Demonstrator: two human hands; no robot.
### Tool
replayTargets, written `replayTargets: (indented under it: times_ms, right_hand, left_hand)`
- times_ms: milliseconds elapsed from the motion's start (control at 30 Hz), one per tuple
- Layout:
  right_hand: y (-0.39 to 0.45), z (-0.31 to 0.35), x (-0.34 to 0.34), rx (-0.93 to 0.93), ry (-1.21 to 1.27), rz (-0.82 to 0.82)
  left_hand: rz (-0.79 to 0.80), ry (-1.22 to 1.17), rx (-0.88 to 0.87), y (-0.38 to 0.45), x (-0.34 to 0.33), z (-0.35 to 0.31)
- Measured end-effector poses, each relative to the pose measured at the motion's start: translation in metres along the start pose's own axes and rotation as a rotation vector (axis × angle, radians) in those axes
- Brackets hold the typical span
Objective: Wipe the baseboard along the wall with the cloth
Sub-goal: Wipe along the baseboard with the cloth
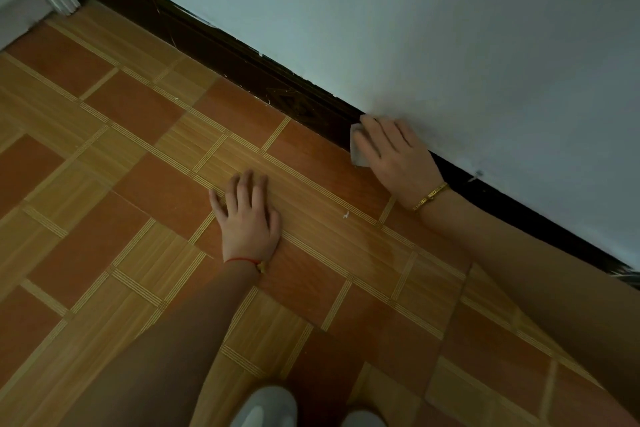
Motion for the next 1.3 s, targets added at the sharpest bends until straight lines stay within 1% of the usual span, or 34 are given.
replayTargets:
  times_ms: [133,200,300,400,433,500,567,667,833,933,1000,1133,1233,1300]
  right_hand:
    - [-0.001,-0.001,0.000,-0.058,-0.023,0.054]
    - [-0.001,-0.002,0.001,-0.074,0.007,0.088]
    - [-0.002,-0.003,0.003,-0.155,0.096,0.151]
    - [-0.006,-0.005,-0.001,-0.246,0.236,0.281]
    - [-0.010,-0.007,-0.001,-0.289,0.301,0.326]
    - [-0.017,-0.012,0.001,-0.417,0.475,0.359]
    - [-0.025,-0.018,0.004,-0.614,0.724,0.398]
    - [-0.040,-0.023,0.012,-0.886,1.034,0.521]
    - [-0.077,-0.001,0.022,-1.307,1.737,0.633]
    - [-0.091,0.017,0.030,-1.501,2.075,0.696]
    - [-0.096,0.029,0.035,-1.570,2.217,0.710]
    - [-0.109,0.053,0.041,-1.763,2.349,0.696]
    - [-0.115,0.063,0.047,-1.906,2.438,0.660]
    - [-0.118,0.068,0.050,-1.935,2.501,0.635]
  left_hand:
    - [-0.005,-0.002,-0.010,0.000,0.000,0.000]
    - [-0.004,-0.001,-0.012,0.000,0.000,0.000]
    - [-0.001,-0.004,-0.011,-0.001,0.000,0.001]
    - [0.027,0.007,0.005,0.000,0.000,0.001]
    - [0.038,0.009,0.012,0.000,0.000,0.001]
    - [0.056,0.005,0.026,0.001,0.001,0.000]
    - [0.080,-0.016,0.037,0.002,0.003,-0.002]
    - [0.128,-0.057,0.039,0.002,0.011,-0.008]
    - [0.162,-0.123,-0.059,-0.005,0.032,-0.030]
    - [0.175,-0.143,-0.081,-0.009,0.041,-0.039]
    - [0.205,-0.144,-0.121,-0.012,0.044,-0.046]
    - [0.253,-0.127,-0.227,-0.019,0.044,-0.056]
    - [0.266,-0.128,-0.251,-0.024,0.041,-0.060]
    - [0.276,-0.131,-0.247,-0.027,0.038,-0.060]
Point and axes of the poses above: each hand's wrist, its own y-axis towards the middle knuckle, its own x-axis out of the back of the hand, z = x × y, the point moved 6 cm from there along y, towards the middle knuckle, and after that the axes turned 13 degrees about -y, right-handed, at the moved point
